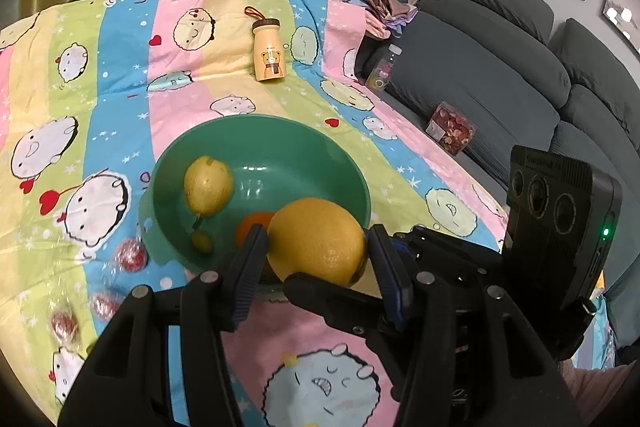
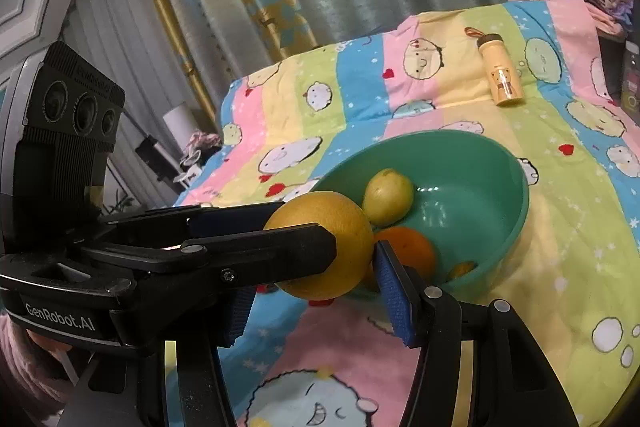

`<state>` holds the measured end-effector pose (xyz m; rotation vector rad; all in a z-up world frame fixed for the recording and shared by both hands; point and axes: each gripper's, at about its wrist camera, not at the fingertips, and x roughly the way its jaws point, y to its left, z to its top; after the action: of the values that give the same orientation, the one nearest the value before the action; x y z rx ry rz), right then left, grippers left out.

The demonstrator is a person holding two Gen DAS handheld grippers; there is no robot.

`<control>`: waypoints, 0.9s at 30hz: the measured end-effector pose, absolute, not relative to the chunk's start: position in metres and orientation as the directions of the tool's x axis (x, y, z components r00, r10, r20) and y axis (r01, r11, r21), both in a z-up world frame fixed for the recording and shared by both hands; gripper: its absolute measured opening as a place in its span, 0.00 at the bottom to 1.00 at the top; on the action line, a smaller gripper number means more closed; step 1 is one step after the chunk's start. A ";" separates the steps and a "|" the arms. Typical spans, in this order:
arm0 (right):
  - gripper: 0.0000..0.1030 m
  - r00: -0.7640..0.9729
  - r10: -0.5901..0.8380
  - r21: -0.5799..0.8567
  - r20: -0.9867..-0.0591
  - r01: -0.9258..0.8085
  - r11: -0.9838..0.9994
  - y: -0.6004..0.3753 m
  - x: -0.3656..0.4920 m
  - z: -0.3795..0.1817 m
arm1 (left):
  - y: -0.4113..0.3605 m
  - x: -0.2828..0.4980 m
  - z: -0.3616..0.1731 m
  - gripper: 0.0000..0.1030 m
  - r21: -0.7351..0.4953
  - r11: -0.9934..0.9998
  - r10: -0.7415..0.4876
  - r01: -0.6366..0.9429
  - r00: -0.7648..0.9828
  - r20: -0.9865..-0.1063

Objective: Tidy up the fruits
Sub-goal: 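Carry the grapefruit over the green basin with the right gripper, then lower the grapefruit into the basin and open the right gripper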

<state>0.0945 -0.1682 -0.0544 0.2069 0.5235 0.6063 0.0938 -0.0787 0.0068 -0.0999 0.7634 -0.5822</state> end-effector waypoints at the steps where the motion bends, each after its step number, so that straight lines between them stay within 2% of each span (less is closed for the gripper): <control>1: 0.57 0.701 0.588 0.335 -0.403 -0.485 0.808 -0.170 0.098 -0.054 | -0.080 0.096 0.007 0.50 -0.289 0.838 -0.532 0.463 0.575 -0.622; 13: 0.57 0.718 0.566 0.347 -0.406 -0.452 0.822 -0.184 0.121 -0.055 | -0.092 0.125 0.004 0.50 -0.300 0.826 -0.550 0.478 0.562 -0.618; 27: 0.57 0.685 0.505 0.300 -0.525 -0.407 0.863 -0.182 0.151 -0.065 | -0.092 0.157 -0.020 0.51 -0.396 0.807 -0.585 0.438 0.499 -0.639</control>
<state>0.1514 -0.1822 -0.0652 0.1640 0.6359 0.5138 0.1567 -0.0918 -0.0201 -0.1909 0.8450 -0.6236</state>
